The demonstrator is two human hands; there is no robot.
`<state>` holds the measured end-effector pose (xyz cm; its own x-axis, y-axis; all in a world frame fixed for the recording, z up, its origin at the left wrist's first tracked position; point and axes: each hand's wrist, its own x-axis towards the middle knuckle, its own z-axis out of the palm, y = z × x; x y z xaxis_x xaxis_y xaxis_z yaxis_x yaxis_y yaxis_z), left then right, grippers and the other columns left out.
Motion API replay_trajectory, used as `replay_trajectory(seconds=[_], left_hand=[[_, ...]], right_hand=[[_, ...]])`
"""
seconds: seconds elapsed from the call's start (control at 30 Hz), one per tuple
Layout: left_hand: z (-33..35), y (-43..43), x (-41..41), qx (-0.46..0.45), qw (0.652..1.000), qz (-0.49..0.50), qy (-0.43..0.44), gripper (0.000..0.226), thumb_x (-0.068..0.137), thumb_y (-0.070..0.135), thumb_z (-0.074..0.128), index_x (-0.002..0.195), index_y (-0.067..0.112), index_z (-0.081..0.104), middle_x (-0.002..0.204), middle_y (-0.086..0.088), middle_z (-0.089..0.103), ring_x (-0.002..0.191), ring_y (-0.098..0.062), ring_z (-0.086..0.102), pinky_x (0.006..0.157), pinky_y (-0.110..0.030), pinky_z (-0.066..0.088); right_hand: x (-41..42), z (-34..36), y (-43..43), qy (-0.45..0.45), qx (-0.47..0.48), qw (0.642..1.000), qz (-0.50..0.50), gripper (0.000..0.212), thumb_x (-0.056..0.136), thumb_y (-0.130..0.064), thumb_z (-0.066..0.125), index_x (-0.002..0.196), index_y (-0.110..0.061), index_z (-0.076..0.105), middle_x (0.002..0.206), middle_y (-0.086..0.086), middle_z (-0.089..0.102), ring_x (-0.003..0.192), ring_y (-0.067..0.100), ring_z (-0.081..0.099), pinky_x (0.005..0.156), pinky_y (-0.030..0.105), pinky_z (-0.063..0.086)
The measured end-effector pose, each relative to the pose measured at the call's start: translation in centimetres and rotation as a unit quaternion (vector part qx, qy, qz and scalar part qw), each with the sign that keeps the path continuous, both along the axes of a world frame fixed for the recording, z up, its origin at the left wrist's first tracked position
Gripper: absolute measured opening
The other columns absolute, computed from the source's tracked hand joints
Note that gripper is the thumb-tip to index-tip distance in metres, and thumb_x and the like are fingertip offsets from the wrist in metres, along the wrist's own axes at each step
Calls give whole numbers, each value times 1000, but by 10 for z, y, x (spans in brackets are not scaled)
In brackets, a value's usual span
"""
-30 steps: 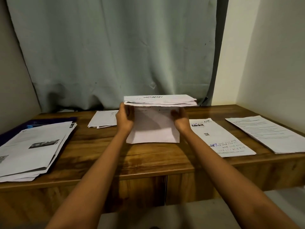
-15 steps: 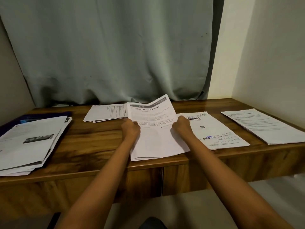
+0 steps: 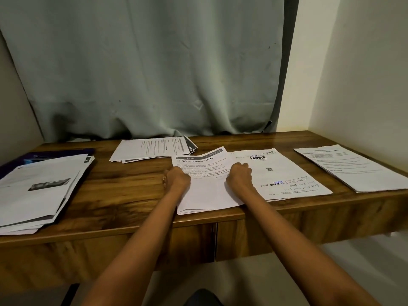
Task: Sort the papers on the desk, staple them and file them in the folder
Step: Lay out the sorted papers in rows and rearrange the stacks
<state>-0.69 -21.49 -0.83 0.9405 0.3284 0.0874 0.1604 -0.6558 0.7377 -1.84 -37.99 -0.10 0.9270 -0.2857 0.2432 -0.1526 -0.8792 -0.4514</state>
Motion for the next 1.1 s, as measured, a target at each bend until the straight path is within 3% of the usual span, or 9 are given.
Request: replay_trajectory(seconds=[0.23,0.37,0.47,0.57,0.7,0.8,0.87,1.0,1.1], left_hand=[[3,3,2,41,998,-12,37,38,89,10,49,127,9,57,135,-16,47,130,-34,32,101,-39,36],[8,7,-1,46,998,-13,44,33,88,14,52,119,6,58,131,-19,49,123,-35,41,98,-40,41],[20,19,-5,28,999,-2,29,33,89,17,52,119,5,58,131,-21,50,122,-38,44,100,-41,41],[41,43,-12,24,999,22,-6,43,92,26,54,130,6,47,141,-20,40,131,-38,35,107,-43,34],[68,101,-21,51,994,86,-40,46,95,24,47,137,7,41,145,-21,31,133,-38,30,108,-43,29],[75,155,-32,88,986,138,-33,45,96,24,48,135,4,43,145,-23,32,132,-40,30,107,-45,29],[76,191,-43,101,980,172,-10,47,97,27,49,136,3,40,145,-24,31,132,-41,30,107,-47,28],[67,268,-60,115,963,238,48,52,96,25,48,140,-1,35,147,-26,30,135,-43,27,110,-50,25],[56,317,-75,116,951,274,81,55,95,28,49,140,0,35,146,-27,31,134,-43,26,110,-49,23]], right_hand=[[0,-5,4,32,-59,997,-24,43,91,-15,53,130,-1,47,132,17,45,122,32,39,100,36,35],[-2,2,7,-10,-61,998,-20,40,90,-12,54,128,-2,48,131,18,46,121,32,38,98,38,35],[-1,18,18,-71,-31,997,3,38,88,-6,56,126,-2,50,130,19,46,120,34,40,96,40,37],[4,36,42,-100,78,989,73,25,87,-3,57,112,-1,60,120,17,56,111,31,50,89,37,45],[9,51,96,-8,295,941,162,10,86,-3,58,94,-2,61,97,8,63,90,25,63,68,29,52],[6,55,143,106,434,867,220,22,85,4,57,107,4,55,95,13,57,82,24,60,79,34,55],[5,54,173,150,454,844,242,30,86,4,57,115,3,53,97,15,56,86,24,60,78,34,55],[4,44,234,199,446,832,263,31,89,3,55,119,2,49,85,12,52,67,18,54,48,23,48],[-4,36,272,262,428,823,265,33,96,-9,50,129,-5,47,106,11,53,66,12,48,72,24,54]])
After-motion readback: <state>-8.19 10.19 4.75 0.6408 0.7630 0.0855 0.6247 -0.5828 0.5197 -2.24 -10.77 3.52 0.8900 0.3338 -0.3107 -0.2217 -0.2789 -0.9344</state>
